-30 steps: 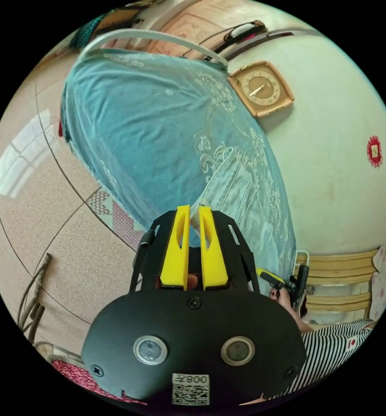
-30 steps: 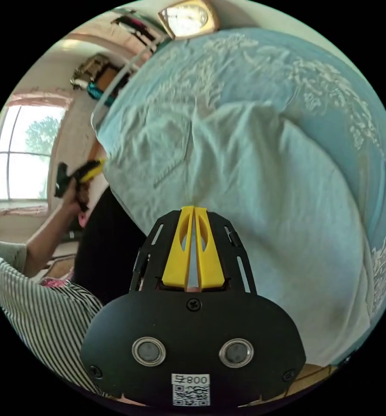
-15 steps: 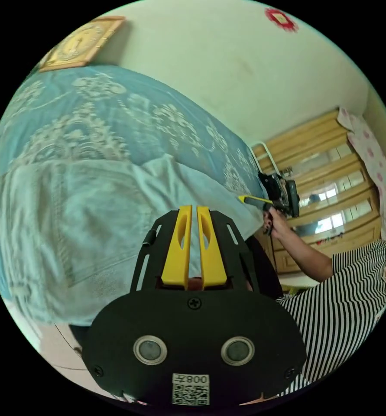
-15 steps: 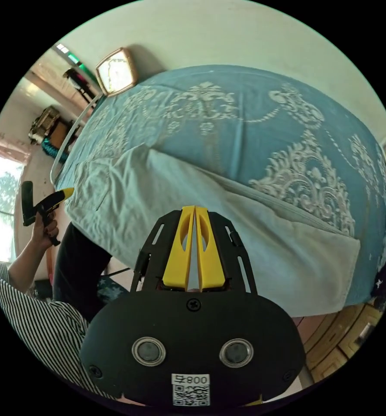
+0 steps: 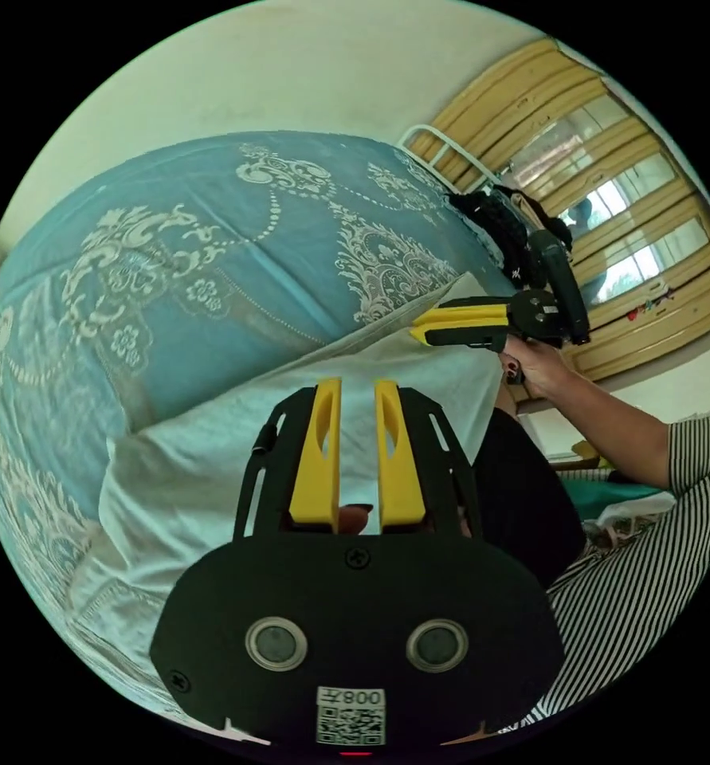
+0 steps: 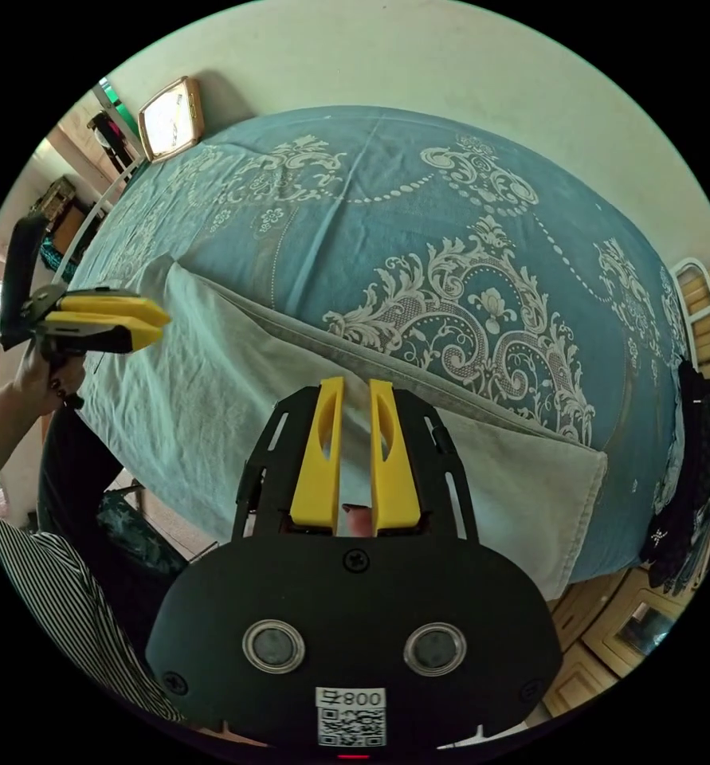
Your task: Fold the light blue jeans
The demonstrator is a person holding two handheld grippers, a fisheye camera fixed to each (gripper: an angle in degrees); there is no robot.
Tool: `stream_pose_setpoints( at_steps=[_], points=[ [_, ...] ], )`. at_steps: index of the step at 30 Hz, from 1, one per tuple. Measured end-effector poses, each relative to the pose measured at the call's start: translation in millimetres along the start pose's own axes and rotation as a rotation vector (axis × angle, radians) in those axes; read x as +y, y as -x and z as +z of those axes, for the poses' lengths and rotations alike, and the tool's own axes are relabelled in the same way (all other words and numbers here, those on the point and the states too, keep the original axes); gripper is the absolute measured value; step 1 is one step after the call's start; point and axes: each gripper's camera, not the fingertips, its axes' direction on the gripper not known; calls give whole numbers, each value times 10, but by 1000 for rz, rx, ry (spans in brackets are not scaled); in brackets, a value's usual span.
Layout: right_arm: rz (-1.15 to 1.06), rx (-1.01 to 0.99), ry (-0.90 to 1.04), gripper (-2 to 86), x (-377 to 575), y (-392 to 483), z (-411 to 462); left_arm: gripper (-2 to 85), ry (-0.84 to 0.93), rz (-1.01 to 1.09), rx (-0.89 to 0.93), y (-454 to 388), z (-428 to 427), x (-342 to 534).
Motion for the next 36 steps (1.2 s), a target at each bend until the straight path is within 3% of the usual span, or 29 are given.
stream_pose_setpoints(
  at_steps=[5,11,16,19,22,26,30,36],
  points=[
    [-19,19,19,60,126,-109,-6,44,131,42,-66,-209,541,-640],
    [-23,31,-1,13,331,-288,-147,5,86,31,-85,-434,694,-1158],
    [70,-66,-132,1,555,-690,-470,2,-6,14,-85,-605,751,-1624],
    [63,-64,-116,1,626,-818,-433,3,46,26,-98,-714,996,-1889],
    [110,-74,-56,7,667,-977,-208,6,101,20,-133,-806,1234,-2109],
    [171,-136,-108,19,832,-1235,-311,17,38,12,-66,-969,1284,-2365],
    [257,-92,-207,45,1261,-1608,-607,46,22,99,12,-1302,1504,-2759],
    [371,-45,-154,83,1632,-2181,-528,66,78,177,15,-1746,2019,-3457]
  ],
)
